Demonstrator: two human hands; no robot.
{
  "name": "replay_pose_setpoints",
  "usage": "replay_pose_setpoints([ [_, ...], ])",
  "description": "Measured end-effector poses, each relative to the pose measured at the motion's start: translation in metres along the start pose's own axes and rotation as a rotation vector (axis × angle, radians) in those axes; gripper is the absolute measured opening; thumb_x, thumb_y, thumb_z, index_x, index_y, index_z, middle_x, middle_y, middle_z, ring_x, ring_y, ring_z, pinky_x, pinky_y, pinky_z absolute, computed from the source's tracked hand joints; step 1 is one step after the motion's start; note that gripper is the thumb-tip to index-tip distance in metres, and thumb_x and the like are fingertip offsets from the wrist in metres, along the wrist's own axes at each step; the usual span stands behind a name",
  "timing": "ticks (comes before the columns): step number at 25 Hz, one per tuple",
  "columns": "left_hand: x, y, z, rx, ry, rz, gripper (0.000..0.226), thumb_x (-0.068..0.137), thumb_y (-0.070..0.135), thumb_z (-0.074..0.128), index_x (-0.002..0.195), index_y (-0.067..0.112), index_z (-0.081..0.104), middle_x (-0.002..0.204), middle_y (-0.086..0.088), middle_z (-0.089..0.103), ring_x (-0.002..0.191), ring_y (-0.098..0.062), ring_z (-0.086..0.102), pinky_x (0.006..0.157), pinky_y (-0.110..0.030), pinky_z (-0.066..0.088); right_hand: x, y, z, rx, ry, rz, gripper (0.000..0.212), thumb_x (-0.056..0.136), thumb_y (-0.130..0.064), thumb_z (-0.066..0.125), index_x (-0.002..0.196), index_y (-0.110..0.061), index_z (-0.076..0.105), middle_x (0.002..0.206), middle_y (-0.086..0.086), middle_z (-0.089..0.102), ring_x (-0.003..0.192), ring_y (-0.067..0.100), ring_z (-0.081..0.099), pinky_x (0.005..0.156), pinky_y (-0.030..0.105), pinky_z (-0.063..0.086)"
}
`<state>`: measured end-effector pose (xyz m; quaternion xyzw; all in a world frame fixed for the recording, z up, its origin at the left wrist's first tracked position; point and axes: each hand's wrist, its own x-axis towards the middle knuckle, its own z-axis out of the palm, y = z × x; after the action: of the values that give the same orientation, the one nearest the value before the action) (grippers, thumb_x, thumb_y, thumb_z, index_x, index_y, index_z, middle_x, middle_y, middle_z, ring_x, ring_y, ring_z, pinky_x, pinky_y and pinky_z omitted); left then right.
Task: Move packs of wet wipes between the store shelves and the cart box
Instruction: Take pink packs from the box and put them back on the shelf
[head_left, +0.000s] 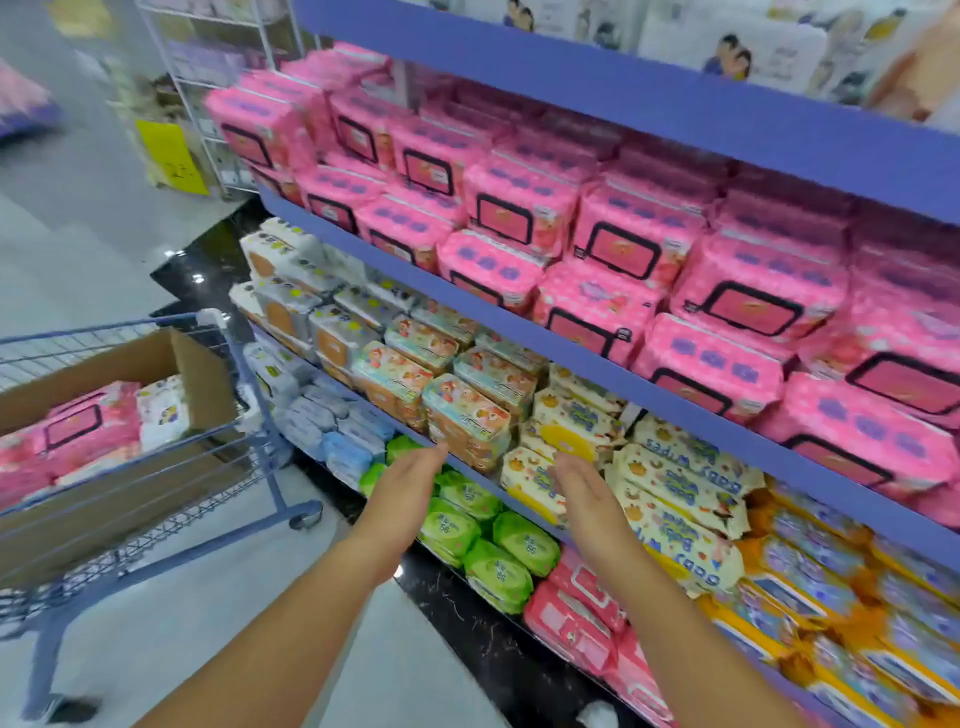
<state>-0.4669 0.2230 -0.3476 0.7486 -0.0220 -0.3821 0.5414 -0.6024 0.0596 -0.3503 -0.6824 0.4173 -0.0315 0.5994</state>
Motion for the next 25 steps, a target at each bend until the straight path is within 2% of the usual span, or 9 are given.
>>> replay_pose_setpoints([
  [2, -0.005, -0.004, -0.068, -0.057, 0.064, 0.010, 0.053, 0.096, 0.061, 0.049, 0.140, 0.032, 0.052, 0.150, 0.006, 0.051, 0.138, -0.021, 0.046, 0.118, -0.051, 0.034, -0.005, -0.032, 0.060, -0.048, -0.053, -0.040, 0.048, 0.104, -0.053, 0.037, 0.147, -0.032, 0.042, 0.150, -0.011, 0.044, 0.140, 0.012, 0.040, 0.118, 0.039, 0.029],
  [5, -0.012, -0.009, -0.152, -0.137, 0.149, 0.045, 0.049, 0.096, 0.061, 0.050, 0.136, 0.033, 0.054, 0.149, 0.005, 0.051, 0.138, -0.020, 0.047, 0.117, -0.052, 0.035, -0.002, -0.069, 0.134, -0.073, -0.122, -0.087, 0.047, 0.102, -0.056, 0.038, 0.144, -0.034, 0.045, 0.151, -0.013, 0.042, 0.138, 0.010, 0.040, 0.120, 0.042, 0.028],
  [7, -0.022, -0.017, -0.211, -0.225, 0.245, 0.044, 0.042, 0.099, 0.056, 0.050, 0.132, 0.030, 0.058, 0.145, 0.004, 0.054, 0.132, -0.020, 0.051, 0.106, -0.045, 0.045, -0.002, -0.095, 0.193, -0.125, -0.199, -0.119, 0.048, 0.104, -0.053, 0.036, 0.146, -0.032, 0.045, 0.151, -0.014, 0.041, 0.137, 0.010, 0.038, 0.120, 0.043, 0.027],
  [9, -0.030, -0.022, -0.259, -0.306, 0.330, 0.026, 0.028, 0.103, 0.048, 0.049, 0.119, 0.030, 0.062, 0.136, 0.003, 0.059, 0.123, -0.019, 0.055, 0.082, -0.032, 0.050, -0.002, -0.118, 0.241, -0.147, -0.269, -0.152, 0.047, 0.105, -0.049, 0.036, 0.148, -0.030, 0.042, 0.151, -0.012, 0.040, 0.139, 0.011, 0.036, 0.117, 0.039, 0.026],
  [10, -0.029, -0.025, -0.280, -0.344, 0.371, 0.016, 0.024, 0.104, 0.046, 0.048, 0.116, 0.030, 0.061, 0.134, 0.002, 0.060, 0.120, -0.019, 0.056, 0.081, -0.030, 0.049, 0.002, -0.128, 0.263, -0.157, -0.310, -0.176, 0.048, 0.105, -0.048, 0.037, 0.149, -0.028, 0.042, 0.154, -0.010, 0.040, 0.142, 0.014, 0.037, 0.117, 0.038, 0.027],
  [14, -0.014, -0.037, -0.355, -0.429, 0.508, -0.033, 0.038, 0.104, 0.045, 0.047, 0.134, 0.024, 0.057, 0.137, 0.001, 0.058, 0.122, -0.022, 0.054, 0.103, -0.041, 0.040, 0.034, -0.157, 0.354, -0.209, -0.435, -0.204, 0.050, 0.106, -0.046, 0.036, 0.152, -0.025, 0.038, 0.158, -0.005, 0.036, 0.147, 0.017, 0.033, 0.120, 0.039, 0.025],
  [18, 0.013, -0.040, -0.430, -0.534, 0.676, -0.064, 0.021, 0.102, 0.044, 0.050, 0.112, 0.030, 0.062, 0.140, -0.001, 0.060, 0.117, -0.021, 0.054, 0.100, -0.040, 0.039, 0.082, -0.180, 0.445, -0.239, -0.562, -0.208, 0.050, 0.105, -0.047, 0.039, 0.151, -0.027, 0.040, 0.156, -0.005, 0.039, 0.145, 0.019, 0.036, 0.121, 0.043, 0.027],
  [21, 0.021, -0.040, -0.475, -0.576, 0.730, -0.124, 0.033, 0.104, 0.041, 0.049, 0.128, 0.021, 0.059, 0.132, -0.003, 0.063, 0.121, -0.025, 0.058, 0.099, -0.040, 0.043, 0.106, -0.195, 0.501, -0.309, -0.679, -0.196, 0.047, 0.106, -0.045, 0.038, 0.148, -0.024, 0.043, 0.147, -0.005, 0.046, 0.139, 0.019, 0.042, 0.111, 0.033, 0.031],
  [25, 0.041, -0.042, -0.529, -0.611, 0.729, -0.191, 0.038, 0.103, 0.040, 0.050, 0.135, 0.020, 0.056, 0.130, -0.005, 0.064, 0.120, -0.025, 0.058, 0.090, -0.037, 0.044, 0.134, -0.208, 0.559, -0.441, -0.746, -0.186, 0.047, 0.105, -0.048, 0.038, 0.145, -0.025, 0.047, 0.152, -0.004, 0.044, 0.141, 0.018, 0.041, 0.114, 0.034, 0.029],
])
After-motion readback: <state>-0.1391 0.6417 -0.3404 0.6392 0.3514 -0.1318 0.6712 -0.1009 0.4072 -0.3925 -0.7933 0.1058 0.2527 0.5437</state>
